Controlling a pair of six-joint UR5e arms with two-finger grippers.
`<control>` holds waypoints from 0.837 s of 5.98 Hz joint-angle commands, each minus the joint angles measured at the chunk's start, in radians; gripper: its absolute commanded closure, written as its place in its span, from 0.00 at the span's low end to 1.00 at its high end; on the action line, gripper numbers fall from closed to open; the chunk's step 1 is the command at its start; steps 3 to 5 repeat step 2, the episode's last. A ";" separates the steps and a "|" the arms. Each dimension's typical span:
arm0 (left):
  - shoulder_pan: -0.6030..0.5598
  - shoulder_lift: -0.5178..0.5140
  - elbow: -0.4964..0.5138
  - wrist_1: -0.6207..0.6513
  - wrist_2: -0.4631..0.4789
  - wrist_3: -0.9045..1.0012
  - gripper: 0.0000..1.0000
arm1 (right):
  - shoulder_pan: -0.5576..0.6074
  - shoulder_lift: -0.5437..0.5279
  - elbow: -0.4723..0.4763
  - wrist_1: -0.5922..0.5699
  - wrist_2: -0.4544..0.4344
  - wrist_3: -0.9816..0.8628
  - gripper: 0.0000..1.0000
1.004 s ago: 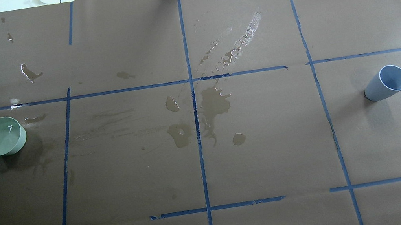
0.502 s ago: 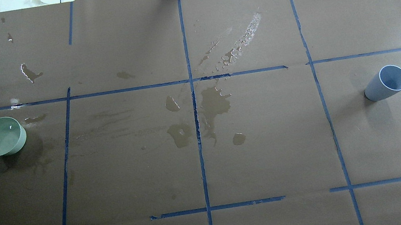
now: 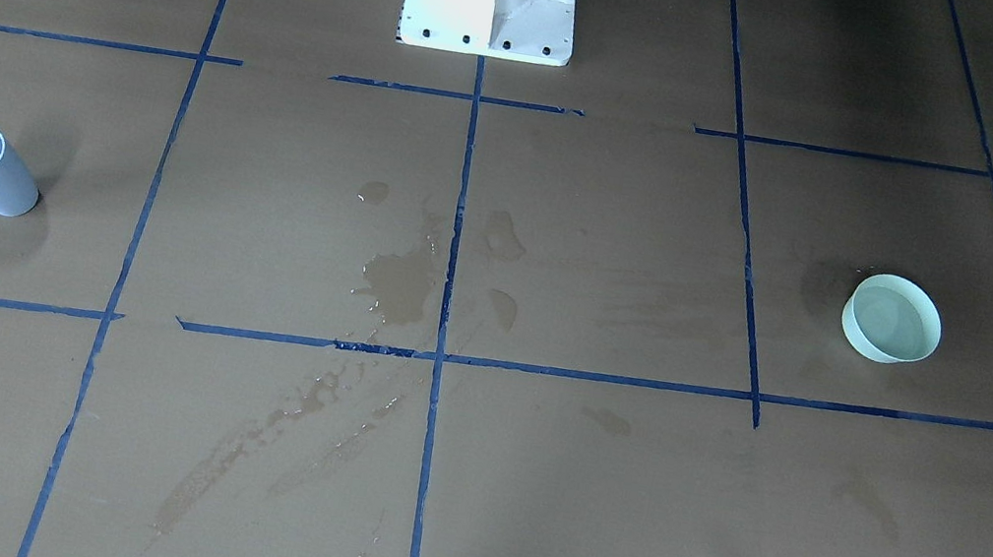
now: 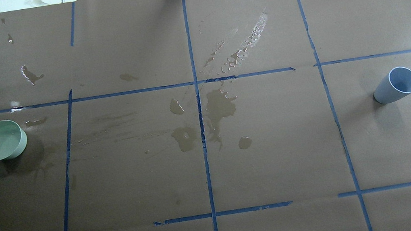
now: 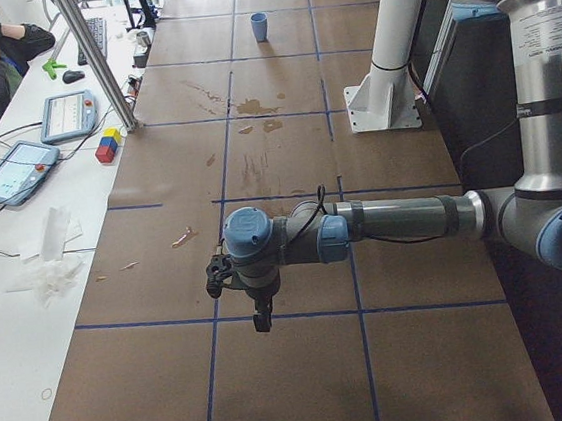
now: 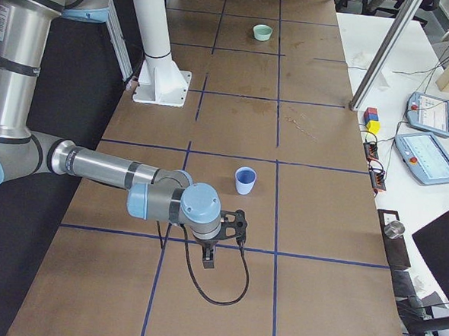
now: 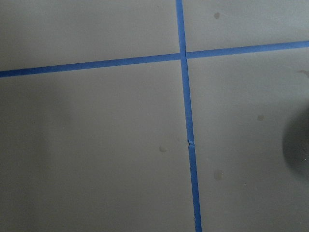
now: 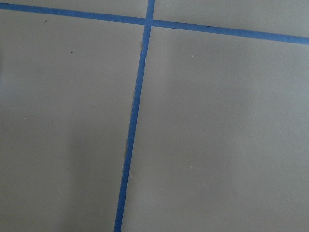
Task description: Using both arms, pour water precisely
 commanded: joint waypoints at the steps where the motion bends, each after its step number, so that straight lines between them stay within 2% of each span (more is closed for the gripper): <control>1: 0.002 0.003 -0.001 0.000 0.001 0.002 0.00 | 0.000 0.000 0.000 0.000 0.001 0.001 0.00; 5: 0.003 0.003 0.001 0.000 -0.004 0.002 0.00 | -0.002 0.000 0.000 0.000 0.002 0.001 0.00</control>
